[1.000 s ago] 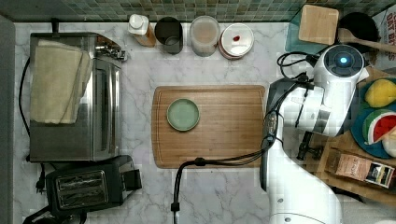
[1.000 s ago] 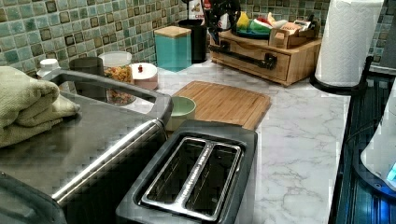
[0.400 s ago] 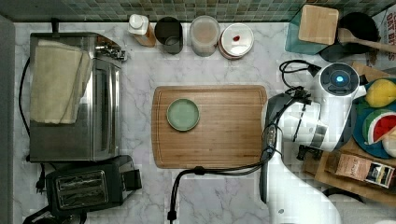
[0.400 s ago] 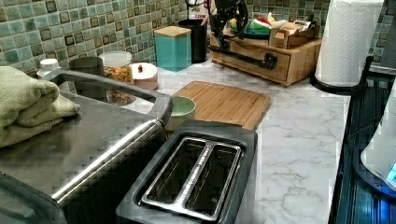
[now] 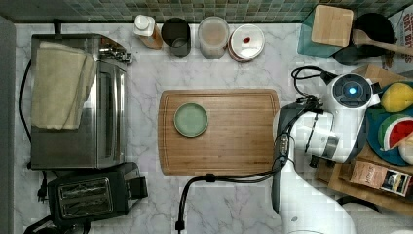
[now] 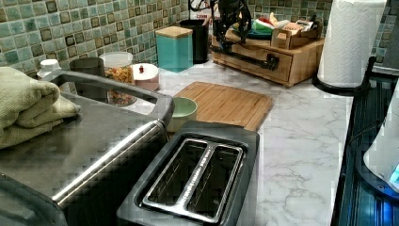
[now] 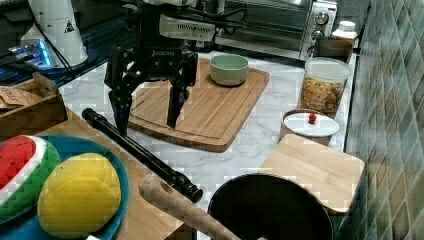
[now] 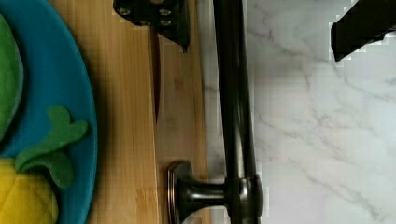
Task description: Open the drawer.
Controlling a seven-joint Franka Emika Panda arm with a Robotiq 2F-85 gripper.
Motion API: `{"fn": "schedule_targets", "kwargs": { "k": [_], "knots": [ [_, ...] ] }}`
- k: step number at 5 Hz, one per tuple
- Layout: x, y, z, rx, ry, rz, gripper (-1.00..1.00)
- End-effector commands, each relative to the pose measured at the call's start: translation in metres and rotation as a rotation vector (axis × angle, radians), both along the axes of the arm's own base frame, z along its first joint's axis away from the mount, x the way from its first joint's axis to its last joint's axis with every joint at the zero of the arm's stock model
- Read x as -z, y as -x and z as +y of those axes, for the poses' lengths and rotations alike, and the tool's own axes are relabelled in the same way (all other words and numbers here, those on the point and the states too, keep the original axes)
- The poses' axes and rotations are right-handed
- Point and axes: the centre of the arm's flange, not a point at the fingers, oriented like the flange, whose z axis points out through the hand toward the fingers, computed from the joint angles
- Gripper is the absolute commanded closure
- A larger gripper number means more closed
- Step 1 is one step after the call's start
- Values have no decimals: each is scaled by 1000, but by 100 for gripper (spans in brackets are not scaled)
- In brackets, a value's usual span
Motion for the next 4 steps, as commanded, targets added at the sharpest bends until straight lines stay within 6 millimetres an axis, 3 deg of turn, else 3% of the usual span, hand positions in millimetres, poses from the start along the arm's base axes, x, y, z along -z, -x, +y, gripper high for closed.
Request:
{"fn": "schedule_targets", "kwargs": {
  "k": [1,3,4],
  "knots": [
    [30,3,-34,33,-16,25,-100],
    [42,-6,-29,17,-18,22,-100],
    [42,-11,-17,28,-15,-7,-100]
  ]
}}
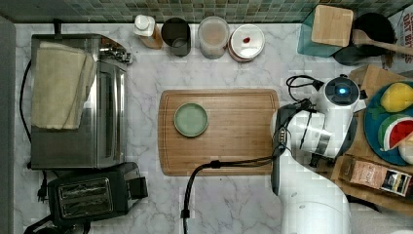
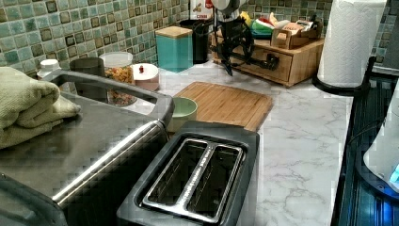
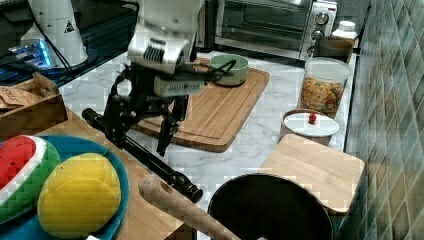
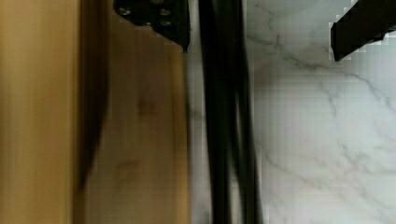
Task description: Open the drawer.
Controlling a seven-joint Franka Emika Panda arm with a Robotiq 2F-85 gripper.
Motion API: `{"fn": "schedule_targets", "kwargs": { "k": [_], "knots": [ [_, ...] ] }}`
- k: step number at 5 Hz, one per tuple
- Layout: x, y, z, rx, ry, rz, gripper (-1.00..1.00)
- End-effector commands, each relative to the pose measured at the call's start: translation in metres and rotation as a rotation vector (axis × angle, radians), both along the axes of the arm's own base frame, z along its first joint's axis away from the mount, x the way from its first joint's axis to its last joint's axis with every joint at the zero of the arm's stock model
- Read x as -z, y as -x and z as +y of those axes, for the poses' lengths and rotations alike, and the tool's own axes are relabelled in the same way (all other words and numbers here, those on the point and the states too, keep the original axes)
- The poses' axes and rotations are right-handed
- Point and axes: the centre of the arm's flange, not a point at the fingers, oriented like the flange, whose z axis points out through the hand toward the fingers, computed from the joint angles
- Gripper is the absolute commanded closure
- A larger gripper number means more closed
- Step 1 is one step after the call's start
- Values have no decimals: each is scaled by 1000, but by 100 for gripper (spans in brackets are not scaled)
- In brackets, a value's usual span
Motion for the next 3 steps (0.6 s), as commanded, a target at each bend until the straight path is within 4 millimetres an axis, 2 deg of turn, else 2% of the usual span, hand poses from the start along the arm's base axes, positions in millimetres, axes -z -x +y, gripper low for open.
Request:
{"fn": "schedule_targets", "kwargs": {
  "k": [1,2,3],
  "knots": [
    [-54,-29,1,25,42,-96,-100],
    [-68,-43,15,54,49,-82,-100],
    [-63,-62,38,-24,-4,-89,-100]
  ]
}}
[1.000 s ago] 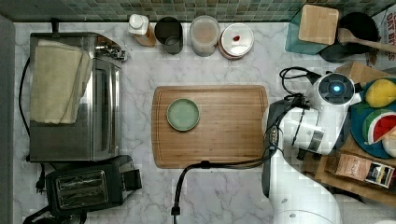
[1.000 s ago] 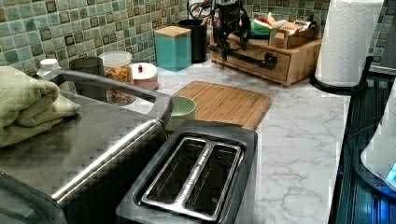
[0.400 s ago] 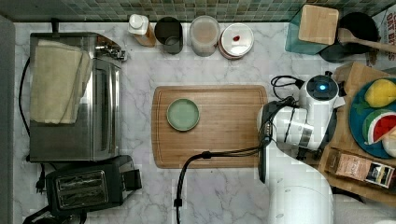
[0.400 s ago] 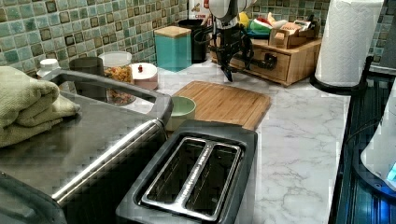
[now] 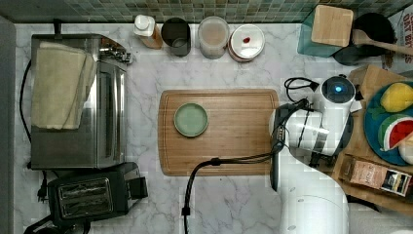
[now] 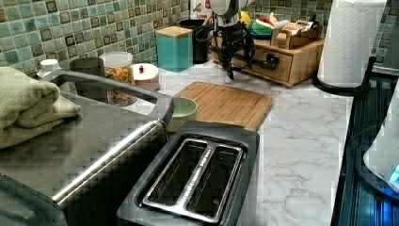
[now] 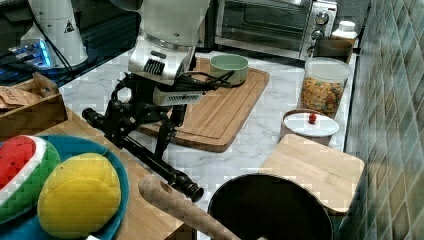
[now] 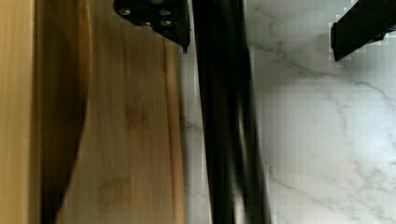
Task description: Open the drawer.
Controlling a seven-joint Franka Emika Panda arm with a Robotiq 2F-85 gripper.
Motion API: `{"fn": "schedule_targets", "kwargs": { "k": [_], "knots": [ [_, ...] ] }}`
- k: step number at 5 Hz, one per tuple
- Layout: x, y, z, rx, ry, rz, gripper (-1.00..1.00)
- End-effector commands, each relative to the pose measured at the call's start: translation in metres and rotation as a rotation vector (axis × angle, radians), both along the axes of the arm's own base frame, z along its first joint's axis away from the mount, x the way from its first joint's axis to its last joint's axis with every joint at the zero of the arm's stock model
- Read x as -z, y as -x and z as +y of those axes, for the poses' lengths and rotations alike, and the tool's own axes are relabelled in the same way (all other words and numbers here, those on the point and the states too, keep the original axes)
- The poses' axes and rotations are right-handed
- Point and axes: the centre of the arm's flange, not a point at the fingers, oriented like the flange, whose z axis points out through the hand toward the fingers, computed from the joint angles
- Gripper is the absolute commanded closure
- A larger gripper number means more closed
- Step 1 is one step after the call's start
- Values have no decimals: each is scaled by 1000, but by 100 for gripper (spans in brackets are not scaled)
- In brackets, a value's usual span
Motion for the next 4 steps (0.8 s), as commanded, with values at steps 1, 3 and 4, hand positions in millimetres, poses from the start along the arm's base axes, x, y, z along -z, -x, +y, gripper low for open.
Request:
{"fn": "schedule_targets", "kwargs": {
  "k": [1,3,4],
  "knots": [
    [-61,-78,87,-88,-64,-141,-100],
    [-60,-88,186,-114,-124,-155,-100],
    [-60,-87,224,-85,-138,-174,-100]
  ]
}}
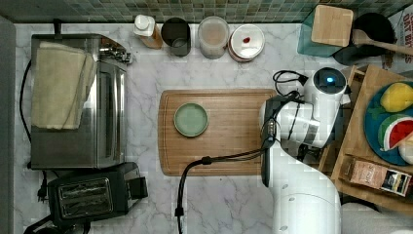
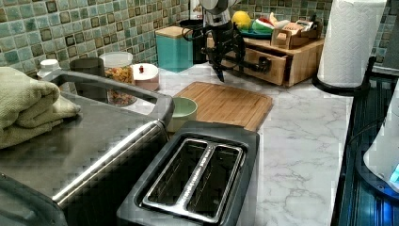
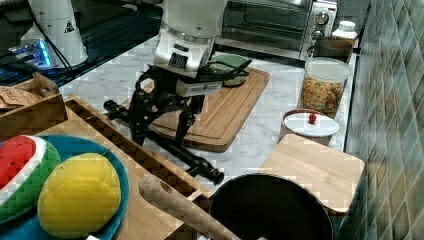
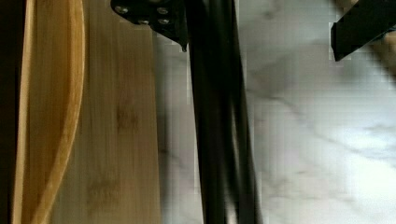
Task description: Open the drawer.
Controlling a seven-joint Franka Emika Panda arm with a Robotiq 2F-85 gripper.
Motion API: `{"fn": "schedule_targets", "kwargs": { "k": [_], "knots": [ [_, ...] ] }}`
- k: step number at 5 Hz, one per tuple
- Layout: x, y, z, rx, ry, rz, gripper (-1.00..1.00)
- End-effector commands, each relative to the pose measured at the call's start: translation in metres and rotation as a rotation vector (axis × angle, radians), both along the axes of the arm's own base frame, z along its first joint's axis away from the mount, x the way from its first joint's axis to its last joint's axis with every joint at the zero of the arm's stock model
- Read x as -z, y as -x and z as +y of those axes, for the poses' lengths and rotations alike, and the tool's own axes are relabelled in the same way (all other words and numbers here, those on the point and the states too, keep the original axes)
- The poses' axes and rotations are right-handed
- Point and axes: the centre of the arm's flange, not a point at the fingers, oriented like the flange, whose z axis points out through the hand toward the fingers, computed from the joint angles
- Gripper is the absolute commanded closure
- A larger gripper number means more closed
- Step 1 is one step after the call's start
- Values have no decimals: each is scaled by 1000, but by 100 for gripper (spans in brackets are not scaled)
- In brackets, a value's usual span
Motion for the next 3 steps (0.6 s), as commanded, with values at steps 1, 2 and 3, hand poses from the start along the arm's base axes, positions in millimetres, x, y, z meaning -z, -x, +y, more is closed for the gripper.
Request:
{"fn": "schedule_targets", "kwargs": {
  "k": [1,2,3],
  "knots": [
    [-58,-71,218,-61,-62,-171,-100],
    [-61,-77,243,-25,-61,-191,-100],
    [-59,-82,263,-38,-102,-240,-100]
  ]
}}
